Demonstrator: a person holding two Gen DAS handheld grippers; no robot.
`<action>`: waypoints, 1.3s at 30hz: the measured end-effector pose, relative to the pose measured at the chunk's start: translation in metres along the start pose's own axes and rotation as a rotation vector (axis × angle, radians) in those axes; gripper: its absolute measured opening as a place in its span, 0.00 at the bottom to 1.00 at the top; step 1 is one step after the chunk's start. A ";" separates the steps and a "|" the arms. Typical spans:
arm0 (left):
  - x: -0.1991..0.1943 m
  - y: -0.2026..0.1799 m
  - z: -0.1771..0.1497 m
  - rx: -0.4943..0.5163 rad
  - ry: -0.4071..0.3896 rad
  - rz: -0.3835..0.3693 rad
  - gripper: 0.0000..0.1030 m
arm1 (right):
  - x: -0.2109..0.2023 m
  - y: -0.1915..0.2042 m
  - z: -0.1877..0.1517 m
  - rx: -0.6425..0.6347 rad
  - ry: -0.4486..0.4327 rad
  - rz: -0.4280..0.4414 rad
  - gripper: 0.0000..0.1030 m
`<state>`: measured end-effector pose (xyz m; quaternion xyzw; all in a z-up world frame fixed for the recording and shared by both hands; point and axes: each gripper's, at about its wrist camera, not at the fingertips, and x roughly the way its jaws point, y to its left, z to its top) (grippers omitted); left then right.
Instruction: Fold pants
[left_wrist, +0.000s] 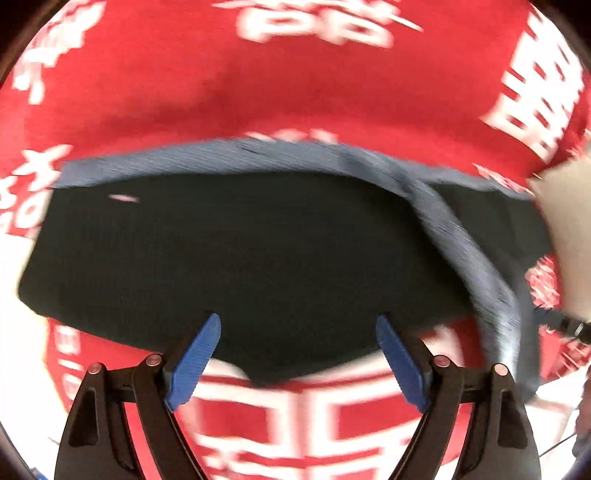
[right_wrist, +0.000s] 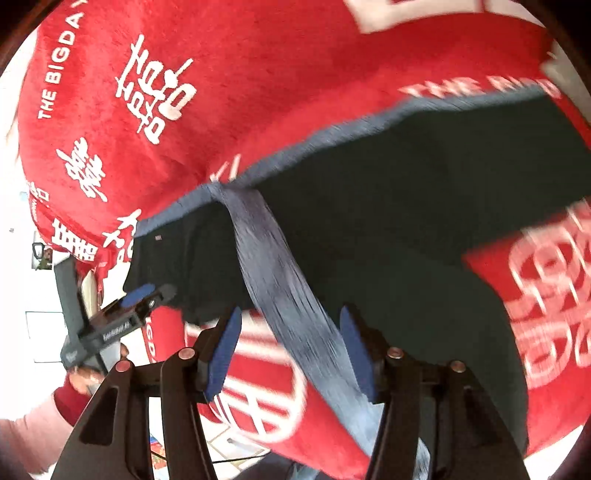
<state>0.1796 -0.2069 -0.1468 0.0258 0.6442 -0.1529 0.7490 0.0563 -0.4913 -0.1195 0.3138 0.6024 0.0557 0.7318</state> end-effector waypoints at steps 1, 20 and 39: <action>0.002 -0.011 -0.003 0.011 0.009 -0.018 0.85 | -0.002 -0.005 -0.008 0.009 -0.003 -0.009 0.58; 0.013 -0.112 -0.082 0.210 0.057 -0.150 0.85 | -0.013 -0.112 -0.203 0.350 -0.151 -0.083 0.58; 0.028 -0.145 -0.071 0.127 0.119 -0.222 0.85 | -0.023 -0.106 -0.182 0.275 -0.145 0.166 0.03</action>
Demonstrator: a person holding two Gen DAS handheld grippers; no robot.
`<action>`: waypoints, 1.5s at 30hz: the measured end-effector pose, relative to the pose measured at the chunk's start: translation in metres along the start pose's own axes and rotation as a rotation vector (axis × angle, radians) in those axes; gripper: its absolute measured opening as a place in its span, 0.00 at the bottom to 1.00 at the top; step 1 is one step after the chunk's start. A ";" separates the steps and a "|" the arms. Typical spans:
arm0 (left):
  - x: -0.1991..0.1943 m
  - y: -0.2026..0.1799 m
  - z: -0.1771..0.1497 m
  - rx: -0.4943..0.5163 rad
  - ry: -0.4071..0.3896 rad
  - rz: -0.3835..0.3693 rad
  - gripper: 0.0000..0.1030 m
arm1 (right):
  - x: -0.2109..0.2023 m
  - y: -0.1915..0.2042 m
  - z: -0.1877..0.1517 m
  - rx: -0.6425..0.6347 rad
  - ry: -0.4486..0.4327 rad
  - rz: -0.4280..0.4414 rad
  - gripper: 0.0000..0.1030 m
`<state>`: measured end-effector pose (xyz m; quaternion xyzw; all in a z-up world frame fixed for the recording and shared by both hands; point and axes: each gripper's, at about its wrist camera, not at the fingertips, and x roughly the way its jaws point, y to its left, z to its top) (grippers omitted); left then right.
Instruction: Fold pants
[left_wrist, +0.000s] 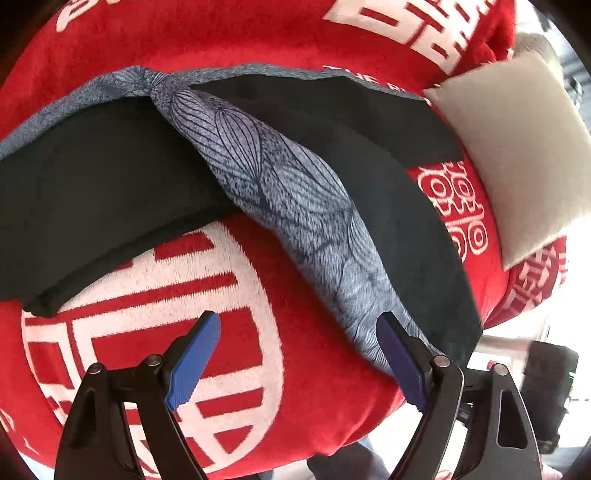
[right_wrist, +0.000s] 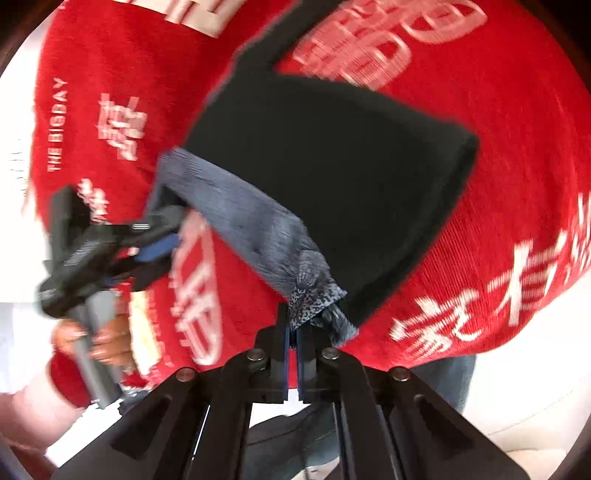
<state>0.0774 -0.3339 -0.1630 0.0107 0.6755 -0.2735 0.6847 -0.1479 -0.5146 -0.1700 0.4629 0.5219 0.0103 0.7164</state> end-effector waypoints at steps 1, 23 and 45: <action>-0.001 0.002 0.005 -0.042 0.003 -0.020 0.85 | -0.007 0.006 0.005 -0.013 0.005 0.017 0.03; -0.004 -0.014 0.086 -0.190 -0.011 -0.131 0.12 | -0.029 0.042 0.107 -0.051 0.148 0.230 0.02; 0.008 -0.010 0.232 -0.142 -0.202 0.156 0.12 | 0.018 0.037 0.388 -0.359 0.173 -0.360 0.05</action>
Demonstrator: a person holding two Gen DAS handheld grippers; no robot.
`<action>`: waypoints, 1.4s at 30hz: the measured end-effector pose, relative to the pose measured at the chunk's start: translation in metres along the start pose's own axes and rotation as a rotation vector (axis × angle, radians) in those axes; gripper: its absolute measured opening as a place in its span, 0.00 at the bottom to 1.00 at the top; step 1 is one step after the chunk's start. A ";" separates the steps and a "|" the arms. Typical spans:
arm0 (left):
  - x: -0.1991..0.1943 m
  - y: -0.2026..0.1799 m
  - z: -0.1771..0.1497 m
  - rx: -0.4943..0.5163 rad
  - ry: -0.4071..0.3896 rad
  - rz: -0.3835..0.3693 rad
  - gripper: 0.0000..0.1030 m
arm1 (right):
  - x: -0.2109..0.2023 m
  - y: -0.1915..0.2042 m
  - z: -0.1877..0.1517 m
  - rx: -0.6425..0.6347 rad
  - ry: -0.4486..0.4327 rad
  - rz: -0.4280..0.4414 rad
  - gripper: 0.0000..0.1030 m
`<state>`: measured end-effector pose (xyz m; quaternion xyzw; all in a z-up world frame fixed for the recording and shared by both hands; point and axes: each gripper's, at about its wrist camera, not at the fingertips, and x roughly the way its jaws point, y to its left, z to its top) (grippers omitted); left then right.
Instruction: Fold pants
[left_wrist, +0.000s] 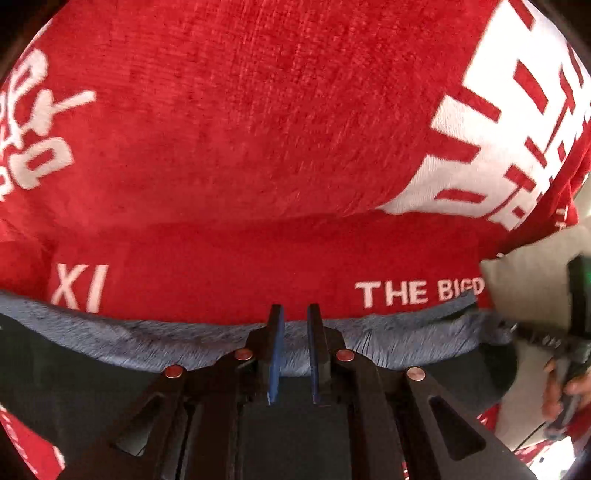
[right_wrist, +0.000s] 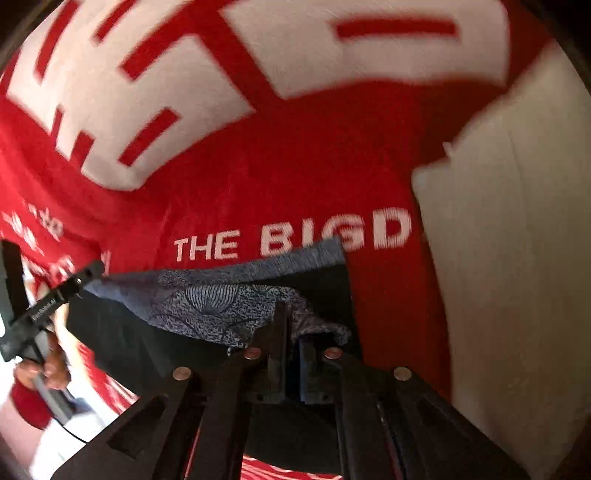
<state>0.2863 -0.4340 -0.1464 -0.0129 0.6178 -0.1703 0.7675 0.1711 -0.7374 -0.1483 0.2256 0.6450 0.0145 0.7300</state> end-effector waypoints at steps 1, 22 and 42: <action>-0.002 -0.002 -0.004 0.019 0.001 0.014 0.12 | -0.005 0.006 0.003 -0.028 -0.011 -0.010 0.05; 0.029 -0.058 -0.062 0.199 0.054 0.104 0.75 | -0.007 0.010 -0.010 -0.043 -0.033 -0.090 0.19; 0.021 0.109 -0.028 0.025 -0.005 0.413 0.78 | -0.006 0.048 -0.091 -0.024 -0.083 -0.147 0.18</action>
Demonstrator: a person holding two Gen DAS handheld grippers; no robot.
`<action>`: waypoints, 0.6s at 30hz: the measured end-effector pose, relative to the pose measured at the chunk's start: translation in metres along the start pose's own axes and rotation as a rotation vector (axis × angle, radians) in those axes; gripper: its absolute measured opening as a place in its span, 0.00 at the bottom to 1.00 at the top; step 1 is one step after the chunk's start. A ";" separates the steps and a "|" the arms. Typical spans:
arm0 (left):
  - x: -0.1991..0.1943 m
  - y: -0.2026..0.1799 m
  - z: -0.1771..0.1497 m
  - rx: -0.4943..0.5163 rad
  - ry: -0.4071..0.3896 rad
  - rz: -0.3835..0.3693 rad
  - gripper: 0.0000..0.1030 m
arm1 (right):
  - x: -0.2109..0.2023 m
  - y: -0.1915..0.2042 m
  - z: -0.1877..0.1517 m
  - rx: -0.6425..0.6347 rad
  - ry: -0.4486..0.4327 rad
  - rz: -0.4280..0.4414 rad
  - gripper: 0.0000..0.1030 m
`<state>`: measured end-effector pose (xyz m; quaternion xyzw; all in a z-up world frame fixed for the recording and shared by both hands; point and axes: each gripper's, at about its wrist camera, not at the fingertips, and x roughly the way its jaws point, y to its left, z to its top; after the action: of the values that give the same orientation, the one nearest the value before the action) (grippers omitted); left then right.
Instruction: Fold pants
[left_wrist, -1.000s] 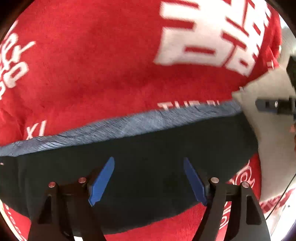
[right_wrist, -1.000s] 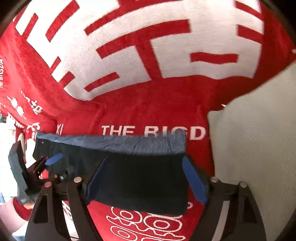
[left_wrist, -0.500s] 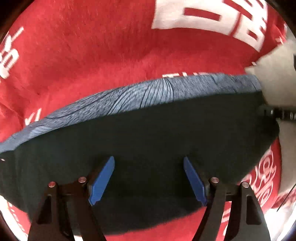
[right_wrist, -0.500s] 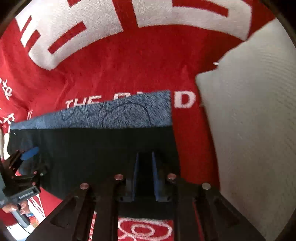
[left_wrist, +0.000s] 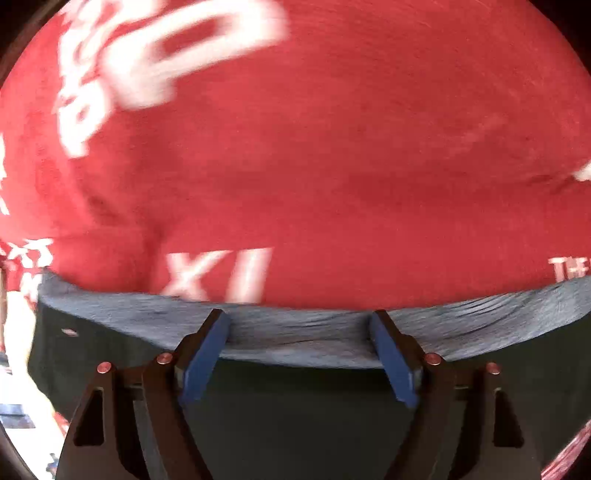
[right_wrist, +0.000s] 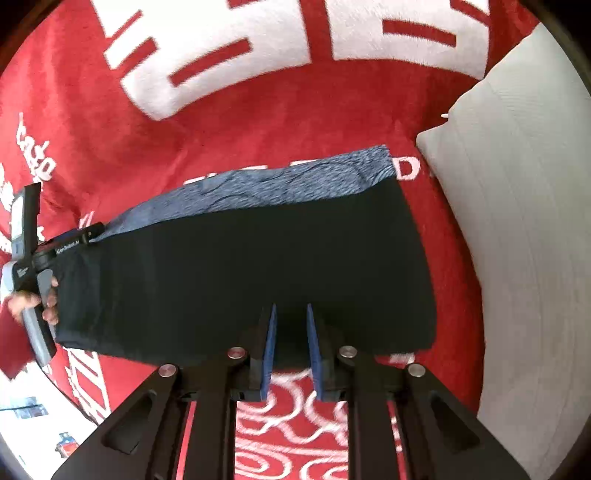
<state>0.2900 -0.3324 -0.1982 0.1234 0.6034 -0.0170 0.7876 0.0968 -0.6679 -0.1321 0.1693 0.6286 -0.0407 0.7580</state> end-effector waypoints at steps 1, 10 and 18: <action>-0.005 0.013 -0.004 0.002 -0.008 -0.008 0.78 | -0.004 0.005 -0.004 0.008 -0.007 0.016 0.18; -0.031 0.132 -0.065 0.049 0.041 -0.128 0.78 | 0.031 0.150 -0.070 0.177 0.057 0.552 0.58; -0.011 0.181 -0.096 0.010 0.062 -0.193 0.78 | 0.121 0.272 -0.105 0.214 0.168 0.674 0.56</action>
<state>0.2283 -0.1379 -0.1792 0.0692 0.6366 -0.0921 0.7626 0.0976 -0.3619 -0.2091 0.4480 0.5900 0.1601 0.6524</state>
